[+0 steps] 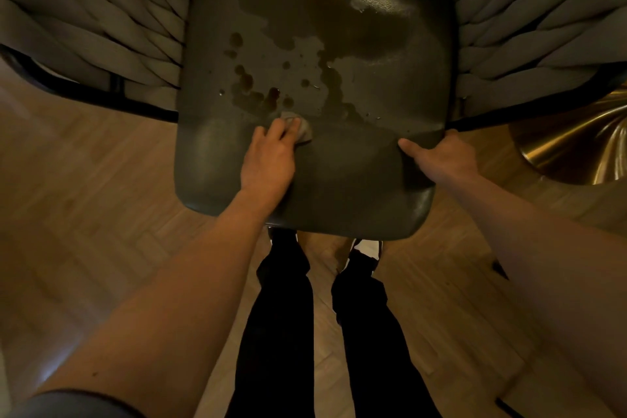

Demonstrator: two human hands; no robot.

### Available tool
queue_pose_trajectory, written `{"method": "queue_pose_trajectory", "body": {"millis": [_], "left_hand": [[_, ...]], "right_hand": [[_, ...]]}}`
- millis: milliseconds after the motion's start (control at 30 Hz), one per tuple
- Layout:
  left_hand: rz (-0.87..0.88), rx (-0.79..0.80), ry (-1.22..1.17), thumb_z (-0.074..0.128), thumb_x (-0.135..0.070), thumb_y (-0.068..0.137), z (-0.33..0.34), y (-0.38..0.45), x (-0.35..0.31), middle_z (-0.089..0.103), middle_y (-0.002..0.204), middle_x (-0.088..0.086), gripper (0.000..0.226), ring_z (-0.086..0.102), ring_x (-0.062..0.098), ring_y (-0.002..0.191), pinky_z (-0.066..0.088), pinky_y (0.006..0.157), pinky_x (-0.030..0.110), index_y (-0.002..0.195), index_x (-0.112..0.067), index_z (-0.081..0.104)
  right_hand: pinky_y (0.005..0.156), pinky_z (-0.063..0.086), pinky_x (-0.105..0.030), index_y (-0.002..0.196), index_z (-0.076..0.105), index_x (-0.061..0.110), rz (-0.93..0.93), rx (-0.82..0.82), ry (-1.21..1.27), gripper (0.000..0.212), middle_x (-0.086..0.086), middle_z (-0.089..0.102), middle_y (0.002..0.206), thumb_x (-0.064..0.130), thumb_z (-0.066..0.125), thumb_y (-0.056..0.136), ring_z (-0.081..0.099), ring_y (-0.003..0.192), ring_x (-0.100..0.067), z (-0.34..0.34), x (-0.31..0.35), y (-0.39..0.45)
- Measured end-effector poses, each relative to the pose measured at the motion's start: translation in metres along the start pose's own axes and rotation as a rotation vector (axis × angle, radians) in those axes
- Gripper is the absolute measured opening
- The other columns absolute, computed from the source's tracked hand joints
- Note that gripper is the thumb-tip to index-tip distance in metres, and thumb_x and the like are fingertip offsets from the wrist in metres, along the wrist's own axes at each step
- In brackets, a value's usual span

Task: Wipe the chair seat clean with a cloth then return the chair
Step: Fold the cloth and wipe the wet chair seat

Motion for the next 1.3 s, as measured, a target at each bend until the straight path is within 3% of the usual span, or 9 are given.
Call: {"method": "queue_pose_trajectory", "body": {"millis": [333,500,567,700,833,967,1300], "left_hand": [[-0.262,-0.142,0.003,0.045,-0.008,0.088,-0.042,-0.005,0.138,0.048,0.129,0.024,0.047,0.051,0.046,0.104,0.045,0.092,0.05,0.134,-0.007,0.055],[-0.385,-0.209,-0.006,0.044,-0.01,0.093,-0.063,-0.011,0.173,0.046,0.127,0.027,0.047,0.053,0.046,0.095,0.046,0.083,0.048,0.14,-0.007,0.048],[-0.384,-0.255,-0.033,0.043,-0.011,0.095,-0.07,-0.01,0.168,0.046,0.128,0.028,0.049,0.052,0.045,0.099,0.043,0.086,0.045,0.144,-0.008,0.043],[-0.36,-0.193,0.058,0.04,-0.016,0.101,-0.067,-0.011,0.14,0.047,0.134,0.026,0.046,0.051,0.042,0.105,0.033,0.088,0.041,0.146,-0.008,0.041],[-0.35,-0.191,-0.029,0.04,-0.014,0.101,-0.056,-0.005,0.13,0.043,0.139,0.023,0.044,0.048,0.04,0.114,0.033,0.097,0.037,0.144,-0.007,0.044],[-0.304,-0.191,-0.141,0.043,-0.012,0.097,-0.04,0.0,0.109,0.046,0.131,0.022,0.043,0.049,0.04,0.108,0.04,0.095,0.039,0.139,-0.005,0.05],[-0.211,-0.162,-0.206,0.044,-0.014,0.097,-0.018,0.006,0.034,0.045,0.136,0.015,0.045,0.046,0.032,0.11,0.039,0.098,0.035,0.142,-0.01,0.047]], "right_hand": [[0.106,0.044,-0.041,0.141,0.048,0.008,0.024,-0.026,-0.041,0.074,-0.012,0.056,0.143,0.056,0.071,0.089,0.05,0.135,-0.035,-0.001,0.002,-0.002],[0.104,0.046,-0.042,0.14,0.05,0.01,0.033,-0.029,-0.013,0.075,-0.011,0.058,0.141,0.057,0.073,0.087,0.053,0.132,-0.034,-0.004,-0.001,-0.005],[0.103,0.045,-0.04,0.141,0.051,0.011,0.024,-0.038,0.003,0.075,-0.01,0.059,0.14,0.059,0.071,0.087,0.053,0.132,-0.033,-0.007,-0.001,-0.005],[0.101,0.042,-0.037,0.145,0.052,0.011,0.033,-0.042,0.069,0.077,-0.013,0.056,0.144,0.067,0.057,0.092,0.051,0.134,-0.035,-0.012,-0.002,-0.003],[0.109,0.038,-0.039,0.147,0.05,0.009,0.049,-0.072,0.066,0.077,-0.016,0.051,0.149,0.068,0.043,0.098,0.045,0.139,-0.036,-0.014,0.0,-0.003],[0.108,0.039,-0.043,0.142,0.057,0.012,0.066,-0.06,0.083,0.076,-0.017,0.054,0.145,0.071,0.035,0.099,0.046,0.135,-0.039,-0.017,-0.002,-0.002],[0.108,0.039,-0.041,0.145,0.055,0.016,0.074,-0.039,0.139,0.075,-0.012,0.051,0.149,0.071,0.033,0.099,0.046,0.137,-0.034,-0.02,-0.006,-0.005]]}}
Point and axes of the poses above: each hand's wrist, its own y-axis towards the middle knuckle, its own z-axis out of the palm, x = y × z, the point moved 8 cm from there along y, towards the middle knuckle
